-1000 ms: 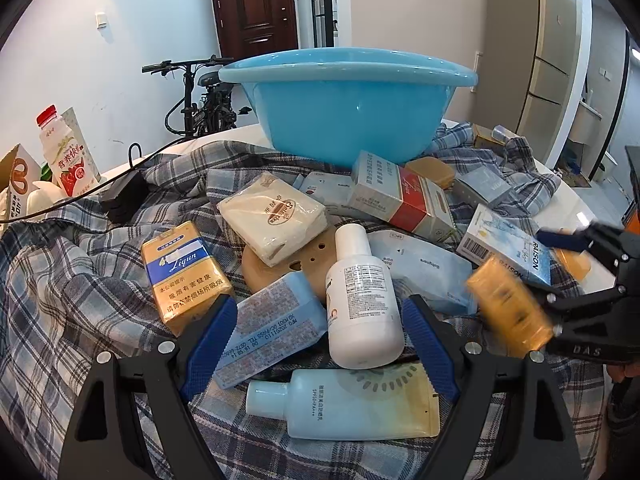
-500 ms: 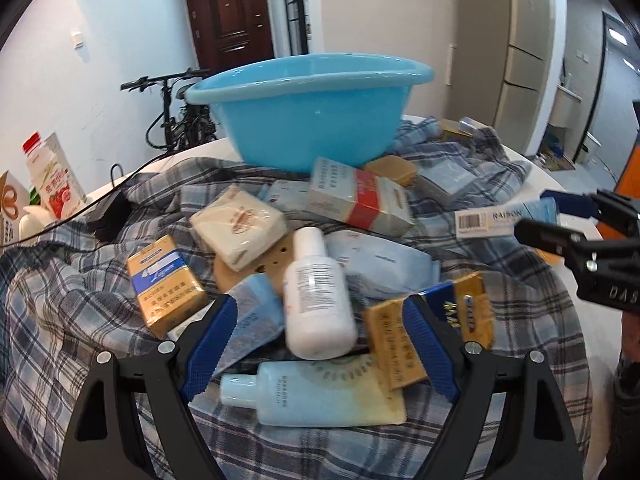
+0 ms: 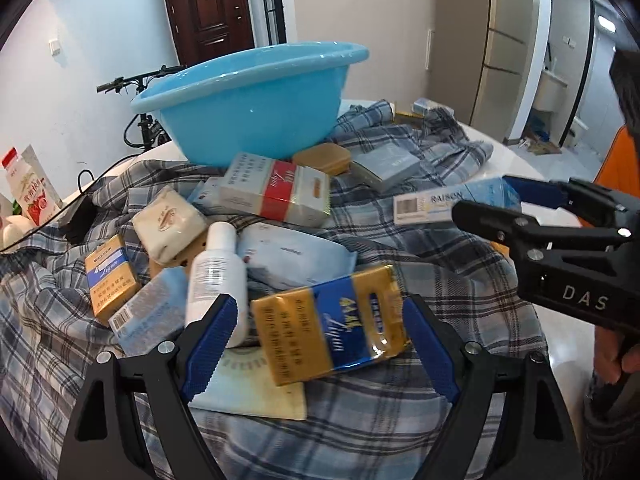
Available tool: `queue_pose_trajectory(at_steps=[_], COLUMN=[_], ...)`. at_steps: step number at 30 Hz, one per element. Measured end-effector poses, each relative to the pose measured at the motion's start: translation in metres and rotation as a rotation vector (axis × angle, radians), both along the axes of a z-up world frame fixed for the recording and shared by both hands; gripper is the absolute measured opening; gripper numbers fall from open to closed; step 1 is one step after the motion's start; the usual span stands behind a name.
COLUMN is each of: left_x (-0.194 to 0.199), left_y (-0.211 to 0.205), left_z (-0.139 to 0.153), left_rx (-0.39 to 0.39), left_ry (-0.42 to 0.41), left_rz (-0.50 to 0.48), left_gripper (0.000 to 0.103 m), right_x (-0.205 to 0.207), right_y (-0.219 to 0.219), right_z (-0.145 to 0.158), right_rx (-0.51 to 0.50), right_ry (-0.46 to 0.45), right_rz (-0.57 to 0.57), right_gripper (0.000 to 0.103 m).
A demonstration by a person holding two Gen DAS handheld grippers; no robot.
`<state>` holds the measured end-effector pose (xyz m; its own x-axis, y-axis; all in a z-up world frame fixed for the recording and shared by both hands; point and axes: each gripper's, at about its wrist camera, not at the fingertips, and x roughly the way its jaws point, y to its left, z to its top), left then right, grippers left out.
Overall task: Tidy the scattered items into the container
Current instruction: 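Close the right gripper on the RAISON box while the left gripper grasps the gold box, then lift the gold box and RAISON box and carry both toward the basin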
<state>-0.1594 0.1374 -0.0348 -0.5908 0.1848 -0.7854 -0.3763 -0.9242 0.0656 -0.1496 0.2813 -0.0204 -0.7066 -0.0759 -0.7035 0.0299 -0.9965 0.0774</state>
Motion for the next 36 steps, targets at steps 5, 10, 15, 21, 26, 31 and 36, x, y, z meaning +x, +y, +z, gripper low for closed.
queue_pose_trajectory(at_steps=[5,10,15,21,26,31,36], left_x=[-0.002,-0.012,-0.014,-0.016,-0.014,-0.009,-0.006], left_y=[0.01,0.008,0.01,0.016,0.026,0.025,0.023], left_z=[-0.01,-0.019,-0.024,-0.029,-0.039,-0.032,-0.026], left_rx=[-0.036,-0.019,-0.008,-0.001,-0.043,-0.006,-0.012], left_ry=[0.008,-0.028,-0.029,-0.047,-0.057,-0.022,0.002], left_rz=[0.051,0.079,0.082,0.078,0.059,0.046,0.045], left_gripper=[0.087,0.087,0.087,0.089,0.089,0.089,0.057], right_x=[0.004,0.007,0.007,0.007,0.006,0.005,0.004], right_y=[0.003,0.006,0.006,0.006,0.006,0.007,0.007], right_z=[0.004,0.006,0.004,0.004,0.004,0.001,0.0], right_rx=[-0.004,-0.008,-0.013,-0.015,-0.017,-0.024,-0.029], right_ry=[0.011,0.017,0.011,0.012,0.011,0.003,0.0], right_rz=[-0.004,-0.007,-0.009,-0.009,-0.008,-0.012,-0.015], right_gripper=[0.062,0.062,0.062,0.062,0.062,0.062,0.062])
